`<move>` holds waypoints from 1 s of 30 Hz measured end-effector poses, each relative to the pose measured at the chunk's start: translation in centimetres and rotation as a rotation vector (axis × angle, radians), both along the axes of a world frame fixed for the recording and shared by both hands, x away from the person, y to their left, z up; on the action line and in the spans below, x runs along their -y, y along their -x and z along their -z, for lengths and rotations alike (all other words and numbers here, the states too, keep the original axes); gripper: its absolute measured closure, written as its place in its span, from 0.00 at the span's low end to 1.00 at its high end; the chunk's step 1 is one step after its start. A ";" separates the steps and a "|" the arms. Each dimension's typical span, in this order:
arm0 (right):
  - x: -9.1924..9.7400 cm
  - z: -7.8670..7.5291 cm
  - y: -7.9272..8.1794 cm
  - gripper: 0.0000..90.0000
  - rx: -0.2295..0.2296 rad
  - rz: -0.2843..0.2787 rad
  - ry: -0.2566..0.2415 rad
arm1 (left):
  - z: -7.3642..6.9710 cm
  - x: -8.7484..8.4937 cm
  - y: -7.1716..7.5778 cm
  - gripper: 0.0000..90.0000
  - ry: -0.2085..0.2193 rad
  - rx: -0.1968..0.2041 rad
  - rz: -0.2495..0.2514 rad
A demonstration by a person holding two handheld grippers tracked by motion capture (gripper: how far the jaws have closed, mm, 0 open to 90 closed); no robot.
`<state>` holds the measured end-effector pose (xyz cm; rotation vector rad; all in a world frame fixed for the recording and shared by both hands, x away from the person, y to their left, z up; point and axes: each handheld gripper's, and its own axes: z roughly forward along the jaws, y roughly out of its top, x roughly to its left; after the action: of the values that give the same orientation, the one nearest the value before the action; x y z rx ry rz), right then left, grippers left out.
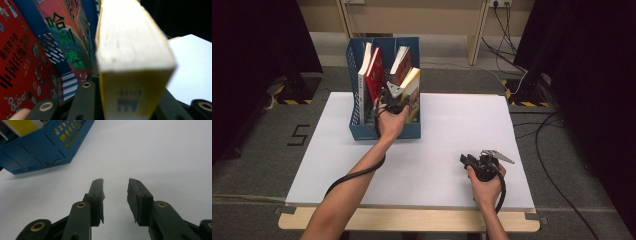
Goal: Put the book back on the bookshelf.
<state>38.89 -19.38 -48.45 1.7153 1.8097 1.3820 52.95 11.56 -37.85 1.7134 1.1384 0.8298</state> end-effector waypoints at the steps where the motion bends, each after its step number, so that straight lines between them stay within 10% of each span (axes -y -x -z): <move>1: 0.1 0.0 0.0 0.73 0.006 -0.001 0.003 | 0.0 -0.1 0.2 0.79 0.007 -0.005 0.003; 30: 0.2 0.0 0.0 0.73 0.003 0.001 0.007 | -0.6 -0.4 0.7 0.82 0.003 -0.069 0.005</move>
<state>38.93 -19.55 -48.41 1.7093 1.8098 1.3752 52.22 11.92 -37.22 1.7540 1.1806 0.7706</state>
